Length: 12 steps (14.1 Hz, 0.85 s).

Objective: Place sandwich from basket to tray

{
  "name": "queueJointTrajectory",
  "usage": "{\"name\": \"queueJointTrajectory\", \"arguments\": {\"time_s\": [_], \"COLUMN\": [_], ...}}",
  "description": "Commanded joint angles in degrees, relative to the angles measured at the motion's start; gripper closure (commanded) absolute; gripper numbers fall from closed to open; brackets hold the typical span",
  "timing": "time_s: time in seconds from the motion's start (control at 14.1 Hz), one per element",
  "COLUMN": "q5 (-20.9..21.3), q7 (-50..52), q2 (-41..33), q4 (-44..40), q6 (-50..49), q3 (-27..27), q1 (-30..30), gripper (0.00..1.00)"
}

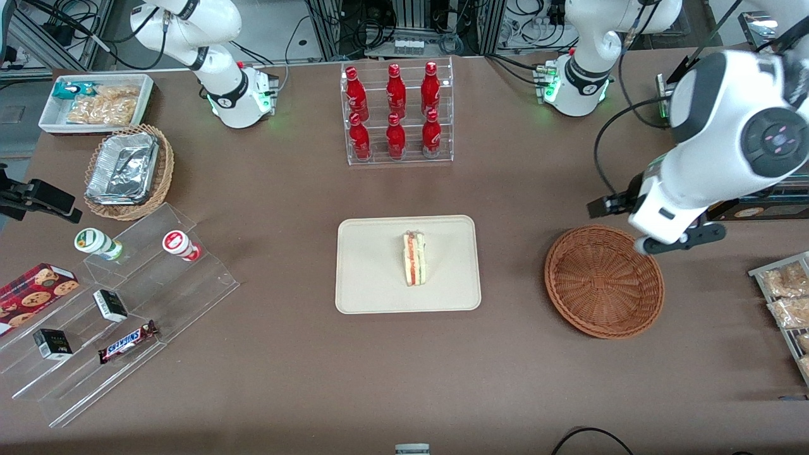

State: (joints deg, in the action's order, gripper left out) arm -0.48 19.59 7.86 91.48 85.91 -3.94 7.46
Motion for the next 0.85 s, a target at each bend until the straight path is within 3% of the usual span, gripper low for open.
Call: {"name": "queueJointTrajectory", "arguments": {"time_s": [0.0,0.35,0.78], "q5": [1.3,1.3,1.3], "q7": [-9.3,-21.3,-21.3], "q2": [-4.3,-8.0,-7.8], "q4": [1.7,1.5,1.0], "q6": [-1.9,-2.5,5.5], "q3": [-6.2,-6.1,-4.8], "q1": [-8.6,-13.7,-13.7], "gripper": [0.00,0.00,0.00]}}
